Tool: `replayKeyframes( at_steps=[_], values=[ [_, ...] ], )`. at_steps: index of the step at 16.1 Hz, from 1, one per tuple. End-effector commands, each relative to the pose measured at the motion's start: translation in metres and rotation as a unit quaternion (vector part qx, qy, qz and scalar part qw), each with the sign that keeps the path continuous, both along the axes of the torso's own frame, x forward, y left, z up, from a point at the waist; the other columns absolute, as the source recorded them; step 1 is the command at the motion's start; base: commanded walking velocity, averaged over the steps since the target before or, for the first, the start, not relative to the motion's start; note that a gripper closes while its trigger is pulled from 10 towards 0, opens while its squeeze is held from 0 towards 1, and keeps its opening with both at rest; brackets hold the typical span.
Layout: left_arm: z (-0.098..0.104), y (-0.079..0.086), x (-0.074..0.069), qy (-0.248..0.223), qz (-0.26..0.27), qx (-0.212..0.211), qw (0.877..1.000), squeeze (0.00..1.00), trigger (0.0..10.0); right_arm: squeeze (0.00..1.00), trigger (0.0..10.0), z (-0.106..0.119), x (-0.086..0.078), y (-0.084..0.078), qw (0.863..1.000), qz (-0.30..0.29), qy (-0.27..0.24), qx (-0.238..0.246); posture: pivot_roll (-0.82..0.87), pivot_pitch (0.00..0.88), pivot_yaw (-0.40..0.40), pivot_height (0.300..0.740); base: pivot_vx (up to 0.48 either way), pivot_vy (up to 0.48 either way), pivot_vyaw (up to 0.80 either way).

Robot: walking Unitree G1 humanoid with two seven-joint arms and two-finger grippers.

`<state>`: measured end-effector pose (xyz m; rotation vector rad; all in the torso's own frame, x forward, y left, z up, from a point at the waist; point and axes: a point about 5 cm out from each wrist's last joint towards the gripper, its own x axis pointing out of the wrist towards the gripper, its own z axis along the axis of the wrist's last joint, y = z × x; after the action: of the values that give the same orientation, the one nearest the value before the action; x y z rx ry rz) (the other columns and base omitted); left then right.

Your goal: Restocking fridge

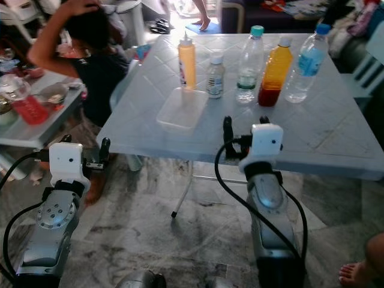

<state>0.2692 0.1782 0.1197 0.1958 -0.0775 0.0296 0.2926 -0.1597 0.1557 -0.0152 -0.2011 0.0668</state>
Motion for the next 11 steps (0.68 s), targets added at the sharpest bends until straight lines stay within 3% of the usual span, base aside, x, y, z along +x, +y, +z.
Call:
replayKeyframes(
  at_steps=[1,3,5,8,11],
  values=[
    [-0.003,0.005,0.000,0.008,0.007,0.006,1.000,0.00,10.0,0.00,10.0,0.002,0.003,0.012,1.000,0.022,-0.003,-0.005,0.03,0.073,0.082,0.740,0.000,0.000,0.80],
    [-0.002,0.002,0.002,0.008,0.009,0.005,1.000,0.00,10.0,0.00,10.0,0.003,0.004,0.016,1.000,0.025,-0.004,0.012,0.03,0.094,0.080,0.740,0.000,0.000,0.80],
    [-0.002,0.001,-0.001,0.011,0.006,0.004,1.000,0.00,10.0,0.00,10.0,0.002,0.006,0.015,1.000,0.022,0.001,0.021,0.04,0.114,0.084,0.740,0.000,0.000,0.00],
    [-0.005,0.001,-0.006,0.023,-0.007,0.009,1.000,0.00,10.0,0.00,10.0,-0.003,0.015,-0.006,0.999,-0.032,0.020,0.036,0.05,0.144,0.099,0.740,0.000,0.000,0.00],
    [-0.001,0.003,-0.004,0.021,-0.011,0.009,1.000,0.00,10.0,0.00,10.0,-0.004,0.015,-0.009,0.998,-0.043,0.026,0.044,0.06,0.156,0.113,0.740,0.000,0.000,0.00]
  ],
)
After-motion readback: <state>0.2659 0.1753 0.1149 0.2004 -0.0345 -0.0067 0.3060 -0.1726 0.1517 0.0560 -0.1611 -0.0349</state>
